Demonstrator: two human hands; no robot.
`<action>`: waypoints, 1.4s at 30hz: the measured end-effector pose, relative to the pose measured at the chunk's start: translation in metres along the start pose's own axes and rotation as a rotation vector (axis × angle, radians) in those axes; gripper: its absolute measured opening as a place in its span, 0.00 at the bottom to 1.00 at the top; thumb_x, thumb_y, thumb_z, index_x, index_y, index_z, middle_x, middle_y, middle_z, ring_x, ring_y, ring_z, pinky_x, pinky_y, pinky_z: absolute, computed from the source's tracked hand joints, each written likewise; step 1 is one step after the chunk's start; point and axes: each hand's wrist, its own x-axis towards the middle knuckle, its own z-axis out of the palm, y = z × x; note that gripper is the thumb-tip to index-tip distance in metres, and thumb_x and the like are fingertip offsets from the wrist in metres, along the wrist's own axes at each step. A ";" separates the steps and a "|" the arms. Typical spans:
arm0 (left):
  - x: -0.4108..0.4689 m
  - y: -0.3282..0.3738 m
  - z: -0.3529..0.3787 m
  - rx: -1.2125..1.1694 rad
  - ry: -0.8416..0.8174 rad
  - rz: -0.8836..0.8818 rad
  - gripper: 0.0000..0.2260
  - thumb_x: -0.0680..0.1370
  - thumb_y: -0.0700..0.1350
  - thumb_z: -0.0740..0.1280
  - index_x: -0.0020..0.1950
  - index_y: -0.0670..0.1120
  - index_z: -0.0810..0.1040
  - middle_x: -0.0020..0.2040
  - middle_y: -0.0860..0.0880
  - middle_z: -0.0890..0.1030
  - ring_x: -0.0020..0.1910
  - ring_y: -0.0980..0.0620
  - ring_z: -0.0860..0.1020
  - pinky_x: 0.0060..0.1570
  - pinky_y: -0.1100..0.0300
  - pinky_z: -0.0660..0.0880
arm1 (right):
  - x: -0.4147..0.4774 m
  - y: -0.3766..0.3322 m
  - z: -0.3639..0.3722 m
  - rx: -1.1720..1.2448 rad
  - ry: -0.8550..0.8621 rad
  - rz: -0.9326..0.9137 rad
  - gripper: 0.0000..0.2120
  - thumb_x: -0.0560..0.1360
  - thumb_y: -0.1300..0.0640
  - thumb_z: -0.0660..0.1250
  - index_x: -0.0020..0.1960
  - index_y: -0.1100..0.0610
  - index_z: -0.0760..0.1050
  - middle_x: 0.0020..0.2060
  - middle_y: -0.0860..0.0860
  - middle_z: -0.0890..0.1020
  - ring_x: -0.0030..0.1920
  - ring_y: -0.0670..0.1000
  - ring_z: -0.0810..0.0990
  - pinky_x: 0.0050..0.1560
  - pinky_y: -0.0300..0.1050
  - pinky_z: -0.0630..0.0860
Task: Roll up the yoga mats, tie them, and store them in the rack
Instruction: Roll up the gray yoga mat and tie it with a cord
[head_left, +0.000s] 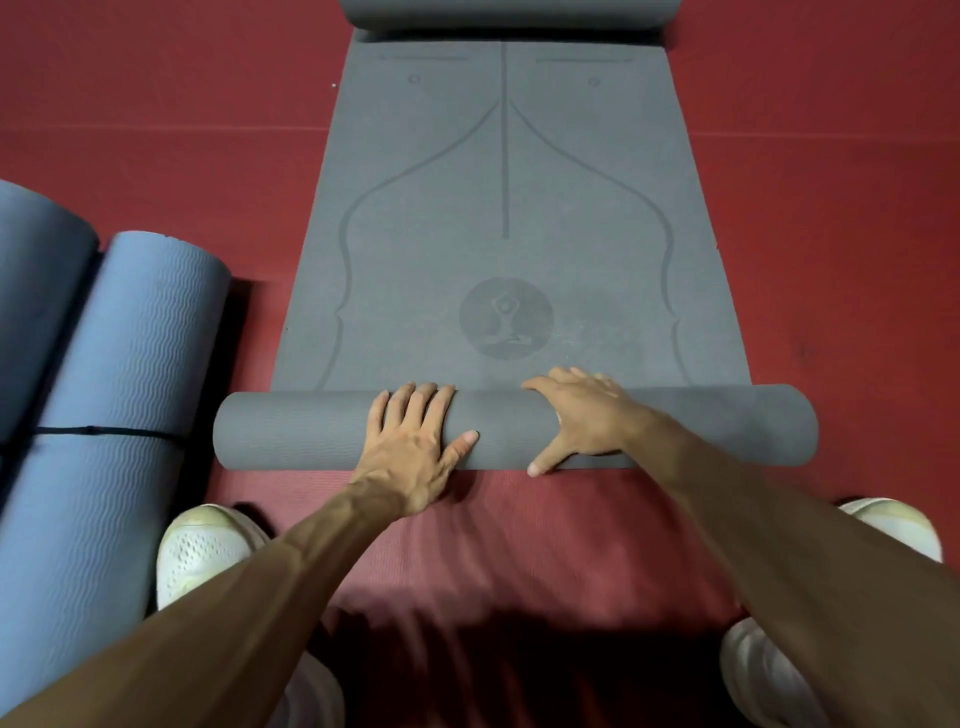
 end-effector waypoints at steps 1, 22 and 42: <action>0.001 0.000 -0.002 -0.003 0.003 0.000 0.39 0.73 0.67 0.36 0.76 0.48 0.60 0.72 0.49 0.65 0.73 0.46 0.59 0.71 0.52 0.43 | -0.004 0.001 0.005 -0.029 0.070 -0.030 0.51 0.58 0.29 0.73 0.74 0.48 0.60 0.64 0.48 0.70 0.66 0.51 0.67 0.65 0.50 0.63; 0.104 -0.013 -0.037 -0.132 -0.121 -0.103 0.20 0.82 0.58 0.49 0.58 0.50 0.76 0.60 0.48 0.76 0.60 0.45 0.74 0.55 0.51 0.67 | 0.012 0.027 0.035 -0.339 0.671 -0.011 0.56 0.52 0.28 0.74 0.70 0.60 0.67 0.59 0.58 0.75 0.57 0.60 0.76 0.61 0.64 0.68; -0.008 0.003 -0.022 0.021 0.112 -0.036 0.26 0.79 0.53 0.44 0.57 0.48 0.80 0.49 0.48 0.80 0.48 0.46 0.78 0.59 0.51 0.66 | -0.030 0.008 0.000 0.026 0.053 0.038 0.46 0.55 0.30 0.74 0.68 0.46 0.69 0.60 0.48 0.80 0.61 0.53 0.76 0.61 0.50 0.70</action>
